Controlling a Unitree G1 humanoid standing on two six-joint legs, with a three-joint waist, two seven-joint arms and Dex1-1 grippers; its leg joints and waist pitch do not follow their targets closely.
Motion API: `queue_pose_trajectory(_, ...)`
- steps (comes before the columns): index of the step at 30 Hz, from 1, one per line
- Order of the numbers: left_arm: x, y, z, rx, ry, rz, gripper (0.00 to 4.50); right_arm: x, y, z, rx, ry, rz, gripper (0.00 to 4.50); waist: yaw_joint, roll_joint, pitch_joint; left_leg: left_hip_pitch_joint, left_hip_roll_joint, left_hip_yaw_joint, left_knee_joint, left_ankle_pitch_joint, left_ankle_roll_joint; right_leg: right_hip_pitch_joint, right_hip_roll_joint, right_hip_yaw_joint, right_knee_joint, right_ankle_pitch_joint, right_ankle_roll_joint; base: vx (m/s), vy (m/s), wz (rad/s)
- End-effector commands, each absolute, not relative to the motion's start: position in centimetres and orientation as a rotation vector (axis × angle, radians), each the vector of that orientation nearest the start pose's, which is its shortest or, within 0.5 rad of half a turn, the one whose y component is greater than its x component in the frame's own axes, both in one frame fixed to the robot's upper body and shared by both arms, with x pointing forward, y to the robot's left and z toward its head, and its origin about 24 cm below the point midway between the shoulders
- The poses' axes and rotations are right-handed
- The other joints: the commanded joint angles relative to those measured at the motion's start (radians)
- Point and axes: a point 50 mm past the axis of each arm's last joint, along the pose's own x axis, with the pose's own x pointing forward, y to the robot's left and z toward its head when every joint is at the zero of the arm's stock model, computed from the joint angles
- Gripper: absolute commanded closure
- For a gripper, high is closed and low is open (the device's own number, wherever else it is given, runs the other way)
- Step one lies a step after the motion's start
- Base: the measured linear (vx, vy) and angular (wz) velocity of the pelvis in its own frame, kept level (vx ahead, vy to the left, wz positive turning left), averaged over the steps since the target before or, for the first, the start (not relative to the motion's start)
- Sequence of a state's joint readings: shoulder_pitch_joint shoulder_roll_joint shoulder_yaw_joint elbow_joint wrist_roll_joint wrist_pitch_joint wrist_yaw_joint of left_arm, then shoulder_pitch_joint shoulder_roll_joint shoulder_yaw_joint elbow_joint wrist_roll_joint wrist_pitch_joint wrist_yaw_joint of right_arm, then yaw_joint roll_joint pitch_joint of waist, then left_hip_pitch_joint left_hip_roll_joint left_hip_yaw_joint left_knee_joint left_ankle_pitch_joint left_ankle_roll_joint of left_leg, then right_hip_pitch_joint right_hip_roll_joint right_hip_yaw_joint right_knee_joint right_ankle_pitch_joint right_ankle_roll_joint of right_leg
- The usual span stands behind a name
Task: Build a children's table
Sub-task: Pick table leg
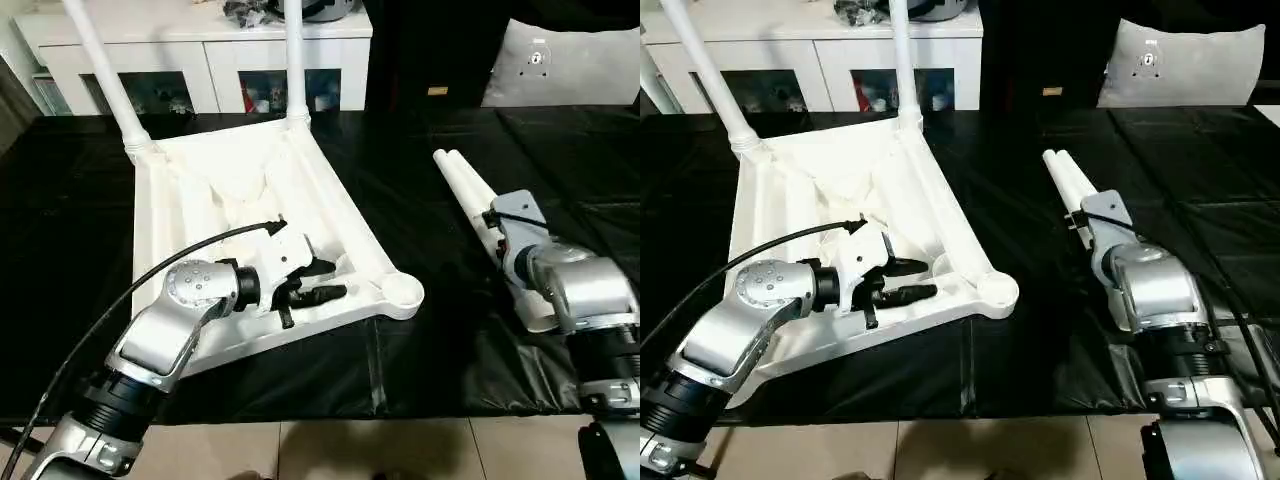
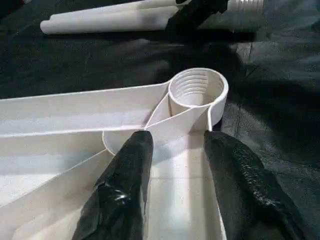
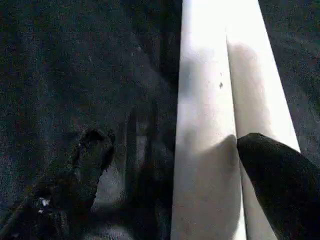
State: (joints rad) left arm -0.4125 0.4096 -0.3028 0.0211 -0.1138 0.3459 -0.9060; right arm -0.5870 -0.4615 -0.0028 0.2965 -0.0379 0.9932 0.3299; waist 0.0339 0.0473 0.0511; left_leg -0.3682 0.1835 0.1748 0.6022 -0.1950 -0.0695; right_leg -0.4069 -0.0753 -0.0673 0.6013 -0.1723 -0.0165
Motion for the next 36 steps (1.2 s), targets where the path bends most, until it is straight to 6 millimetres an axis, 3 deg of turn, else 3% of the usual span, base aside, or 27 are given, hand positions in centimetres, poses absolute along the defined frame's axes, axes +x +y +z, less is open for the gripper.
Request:
queue_pose_trajectory(1, 28.5, 10.8, 9.4, 0.380, 0.223, -1.175, 2.14, 32.9, -24.1, 9.3, -0.248, 0.737, 0.041, 0.00, 0.002, -0.011, -0.067, 0.006, 0.031, -0.006, -0.063, -0.118, 0.036, 0.060, -0.053, 0.045, -0.063, -0.193, -0.204, 0.000, 0.000, 0.00)
queue_pose_trajectory(8, 28.6, 10.8, 9.5, 0.401, 0.232, -1.163, 1.52, 31.8, -23.6, 7.8, -0.143, 0.858, 0.096, 0.00, 0.003, -0.011, -0.068, 0.007, 0.030, -0.007, -0.062, -0.124, 0.034, 0.062, -0.053, 0.044, -0.064, -0.200, -0.208, 0.000, 0.000, 0.00)
queue_pose_trajectory(10, 28.6, 10.8, 9.5, 0.404, 0.233, -1.161, 1.34, 31.7, -23.5, 7.7, -0.121, 0.872, 0.105, 0.35, 0.004, -0.013, -0.069, 0.006, 0.030, -0.007, -0.062, -0.115, 0.035, 0.063, -0.053, 0.044, -0.064, -0.191, -0.210, 0.000, 0.000, 0.00)
queue_pose_trajectory(13, 28.6, 10.8, 9.5, 0.413, 0.227, -1.153, 1.21, 31.5, -23.4, 7.5, -0.101, 0.888, 0.122, 0.40, 0.004, -0.016, -0.069, 0.007, 0.032, -0.007, -0.062, -0.110, 0.034, 0.062, -0.054, 0.044, -0.061, -0.187, -0.213, 0.000, 0.000, 0.00)
queue_pose_trajectory(15, 28.6, 10.7, 9.6, 0.414, 0.224, -1.148, 0.90, 31.4, -23.2, 7.3, -0.091, 0.907, 0.144, 0.78, 0.004, -0.016, -0.068, 0.007, 0.032, -0.006, -0.062, -0.116, 0.034, 0.061, -0.054, 0.044, -0.063, -0.199, -0.211, 0.000, 0.000, 0.00)
queue_pose_trajectory(17, 28.7, 10.8, 9.6, 0.413, 0.226, -1.147, 0.86, 31.3, -23.0, 7.2, -0.078, 0.918, 0.169, 0.80, 0.005, -0.014, -0.068, 0.008, 0.032, -0.007, -0.061, -0.116, 0.033, 0.061, -0.054, 0.044, -0.063, -0.207, -0.209, 0.000, 0.000, 0.00)
queue_pose_trajectory(26, 28.8, 10.8, 9.8, 0.418, 0.219, -1.140, 0.05, 31.0, -22.8, 6.3, -0.058, 0.958, 0.211, 1.70, 0.005, -0.016, -0.068, 0.008, 0.031, -0.007, -0.061, -0.122, 0.028, 0.061, -0.055, 0.044, -0.066, -0.236, -0.197, 0.000, 0.000, 0.00)
queue_pose_trajectory(36, 28.8, 10.8, 9.8, 0.409, 0.218, -1.145, 0.00, 30.8, -22.6, 5.8, -0.044, 0.968, 0.230, 2.52, 0.004, -0.017, -0.069, 0.008, 0.031, -0.007, -0.061, -0.127, 0.025, 0.060, -0.055, 0.043, -0.068, -0.248, -0.190, 0.000, 0.000, 0.00)
